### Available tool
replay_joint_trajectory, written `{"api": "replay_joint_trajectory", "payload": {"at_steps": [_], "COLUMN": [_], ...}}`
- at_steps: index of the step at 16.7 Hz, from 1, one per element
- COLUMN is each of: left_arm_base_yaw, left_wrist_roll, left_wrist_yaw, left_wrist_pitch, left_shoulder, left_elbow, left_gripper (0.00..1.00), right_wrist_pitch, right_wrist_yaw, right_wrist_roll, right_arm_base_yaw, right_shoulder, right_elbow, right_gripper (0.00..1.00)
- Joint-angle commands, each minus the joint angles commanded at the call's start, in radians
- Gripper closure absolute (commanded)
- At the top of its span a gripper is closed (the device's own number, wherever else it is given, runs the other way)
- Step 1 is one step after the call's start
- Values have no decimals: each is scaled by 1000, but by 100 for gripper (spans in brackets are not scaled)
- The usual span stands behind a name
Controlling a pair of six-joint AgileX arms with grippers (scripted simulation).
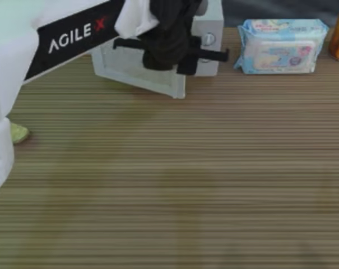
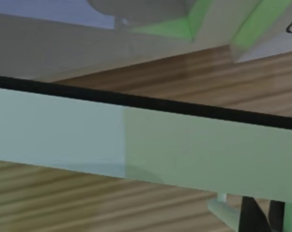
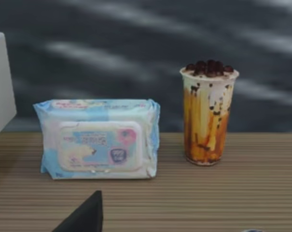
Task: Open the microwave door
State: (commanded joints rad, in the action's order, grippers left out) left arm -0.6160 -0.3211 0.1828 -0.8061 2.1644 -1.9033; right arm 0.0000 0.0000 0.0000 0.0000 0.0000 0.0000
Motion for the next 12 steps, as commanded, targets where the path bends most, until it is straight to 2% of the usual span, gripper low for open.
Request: {"api": "replay_joint_trajectory", "payload": {"at_steps": [4,12], "left_arm_base_yaw": [11,11], "left_wrist_roll": [50,50], "left_wrist_yaw": [-27,-27], "left_wrist_pitch": [36,36], "left_shoulder": [-45,-45], "left_elbow": [75,75], "left_gripper": [100,100], "right_wrist_pitch": [0,0], "right_wrist_yaw": [0,0], "right_wrist_roll": [0,0], "right_arm_base_yaw": [0,0], "right_shoulder": [0,0], "right_elbow": [0,0], "right_gripper": [0,0]}}
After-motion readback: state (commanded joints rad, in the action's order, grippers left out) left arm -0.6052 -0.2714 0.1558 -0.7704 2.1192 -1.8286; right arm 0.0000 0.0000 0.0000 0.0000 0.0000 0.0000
